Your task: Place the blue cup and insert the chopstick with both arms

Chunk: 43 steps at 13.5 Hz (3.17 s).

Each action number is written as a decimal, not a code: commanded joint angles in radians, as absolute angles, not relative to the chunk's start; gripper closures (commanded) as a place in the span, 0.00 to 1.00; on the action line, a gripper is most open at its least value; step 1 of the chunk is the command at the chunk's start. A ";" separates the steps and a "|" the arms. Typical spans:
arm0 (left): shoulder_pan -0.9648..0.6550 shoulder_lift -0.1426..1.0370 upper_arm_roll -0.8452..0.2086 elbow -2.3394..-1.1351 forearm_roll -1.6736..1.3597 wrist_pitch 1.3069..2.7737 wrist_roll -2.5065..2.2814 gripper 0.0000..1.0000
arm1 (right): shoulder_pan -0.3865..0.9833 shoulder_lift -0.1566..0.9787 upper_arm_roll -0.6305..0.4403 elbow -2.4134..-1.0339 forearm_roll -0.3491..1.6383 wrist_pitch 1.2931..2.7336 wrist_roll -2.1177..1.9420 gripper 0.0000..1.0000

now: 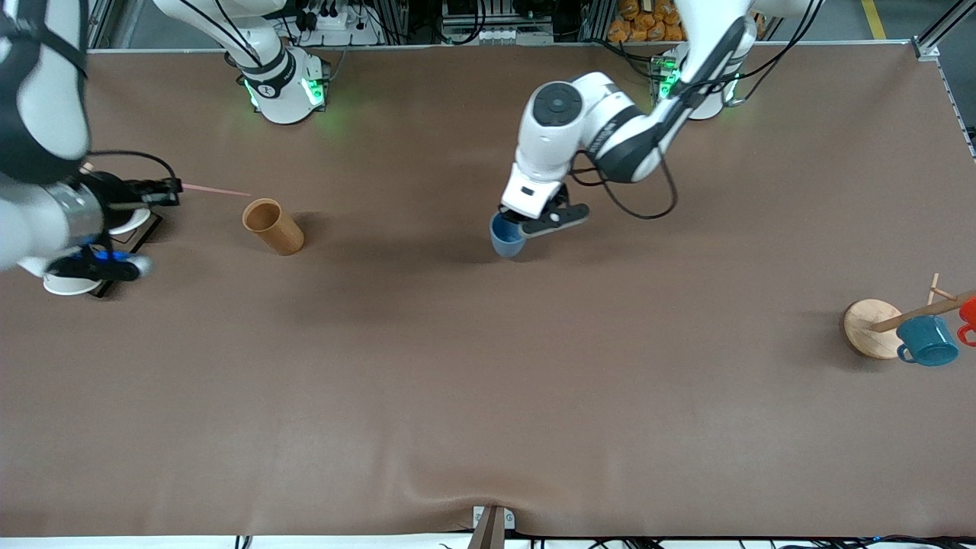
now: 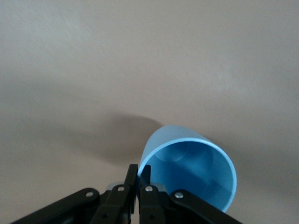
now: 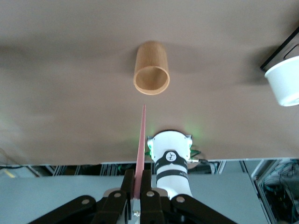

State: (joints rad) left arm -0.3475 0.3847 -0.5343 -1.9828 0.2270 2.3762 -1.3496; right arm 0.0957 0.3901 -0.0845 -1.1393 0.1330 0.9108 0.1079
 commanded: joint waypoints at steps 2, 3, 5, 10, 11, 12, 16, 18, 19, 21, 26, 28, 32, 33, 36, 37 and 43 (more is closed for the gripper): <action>-0.412 0.478 -0.531 -1.902 0.320 2.375 -1.520 1.00 | 0.095 0.385 -0.078 -1.063 0.213 0.900 0.144 1.00; -0.429 0.486 -0.529 -1.902 0.339 2.375 -1.551 1.00 | 0.095 0.387 -0.074 -1.063 0.248 0.916 0.200 1.00; -0.437 0.500 -0.529 -1.898 0.356 2.379 -1.587 1.00 | 0.094 0.387 -0.078 -1.068 0.364 0.954 0.332 1.00; -0.428 0.497 -0.531 -1.898 0.356 2.378 -1.595 0.00 | 0.142 0.394 -0.077 -1.147 0.471 1.084 0.524 1.00; -0.425 0.477 -0.531 -1.896 0.354 2.373 -1.595 0.00 | 0.153 0.394 -0.077 -1.172 0.492 1.116 0.570 1.00; -0.419 0.459 -0.531 -1.896 0.354 2.370 -1.597 0.00 | 0.172 0.391 -0.077 -1.195 0.520 1.138 0.615 1.00; -0.352 0.313 -0.532 -1.893 0.341 2.300 -1.580 0.00 | 0.250 0.385 -0.077 -1.265 0.571 1.213 0.780 1.00; -0.319 0.278 -0.532 -1.862 0.336 2.255 -1.578 0.00 | 0.282 0.382 -0.077 -1.290 0.604 1.261 0.874 1.00; -0.311 0.278 -0.532 -1.820 0.330 2.212 -1.575 0.00 | 0.308 0.382 -0.077 -1.304 0.624 1.281 0.926 1.00; -0.282 0.281 -0.531 -1.729 0.305 2.114 -1.527 0.00 | 0.366 0.382 -0.077 -1.344 0.632 1.311 1.018 1.00; -0.158 0.278 -0.532 -1.600 0.183 1.979 -1.300 0.00 | 0.492 0.387 -0.077 -1.457 0.670 1.532 1.143 1.00; -0.102 0.276 -0.532 -1.569 0.166 1.938 -1.200 0.00 | 0.523 0.385 -0.077 -1.503 0.675 1.616 1.143 1.00; 0.012 0.255 -0.532 -1.562 0.140 1.901 -0.973 0.00 | 0.563 0.396 -0.077 -1.517 0.676 1.678 1.146 1.00; 0.034 0.250 -0.532 -1.562 0.140 1.890 -0.919 0.00 | 0.566 0.396 -0.077 -1.528 0.676 1.692 1.146 1.00; 0.112 0.229 -0.531 -1.562 0.140 1.855 -0.763 0.00 | 0.591 0.394 -0.077 -1.548 0.676 1.694 1.146 1.00; 0.132 0.218 -0.531 -1.563 0.140 1.842 -0.718 0.00 | 0.591 0.393 -0.077 -1.551 0.676 1.692 1.147 1.00; 0.227 0.153 -0.528 -1.560 0.140 1.764 -0.581 0.00 | 0.649 0.408 -0.078 -1.617 0.673 1.835 1.223 0.00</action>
